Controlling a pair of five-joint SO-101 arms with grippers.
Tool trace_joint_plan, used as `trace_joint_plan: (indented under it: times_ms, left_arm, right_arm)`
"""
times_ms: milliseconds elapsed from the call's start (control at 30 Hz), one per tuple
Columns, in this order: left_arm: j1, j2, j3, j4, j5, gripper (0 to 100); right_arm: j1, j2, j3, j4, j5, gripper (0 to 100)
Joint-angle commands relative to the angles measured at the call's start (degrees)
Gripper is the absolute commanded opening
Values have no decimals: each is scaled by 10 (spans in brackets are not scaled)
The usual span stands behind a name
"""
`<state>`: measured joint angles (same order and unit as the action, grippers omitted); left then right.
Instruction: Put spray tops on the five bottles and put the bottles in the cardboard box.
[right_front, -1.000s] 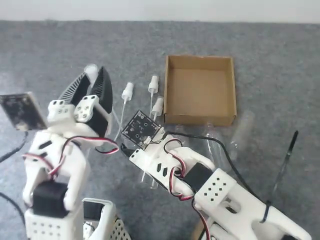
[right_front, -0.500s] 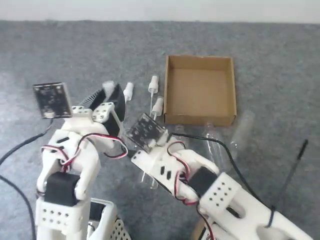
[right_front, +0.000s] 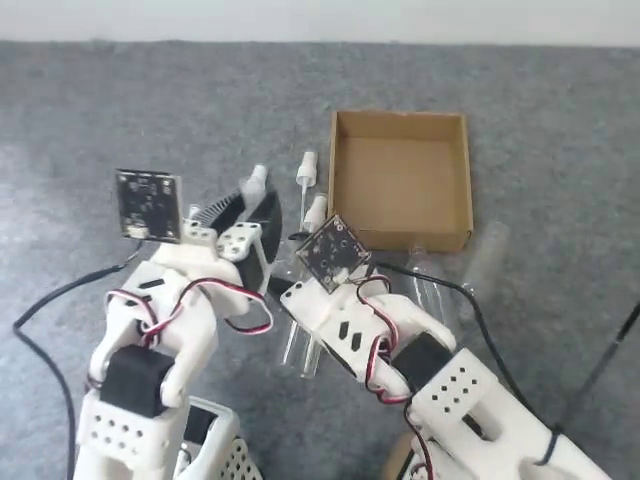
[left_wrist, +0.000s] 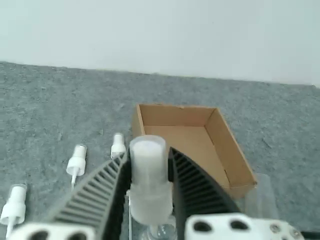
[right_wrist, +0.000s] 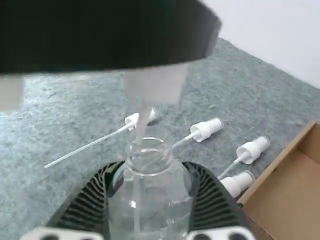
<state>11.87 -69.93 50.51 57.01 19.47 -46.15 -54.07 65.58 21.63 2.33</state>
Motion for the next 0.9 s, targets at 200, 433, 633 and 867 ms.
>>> trace_joint_plan:
  times_ms: [200, 433, 633, 867]
  left_arm:
    - [25, -2, 19, 0, -11, 87]
    - [37, -2, 29, -5, -11, 87]
    - [37, 2, 44, -5, -11, 87]
    - [37, -2, 61, -5, -12, 87]
  right_arm:
    - [20, 7, -40, -30, -11, 6]
    - [22, 7, -39, -39, -11, 6]
    - [22, 1, -37, -36, -11, 6]
    - [20, 2, -33, -35, -5, 6]
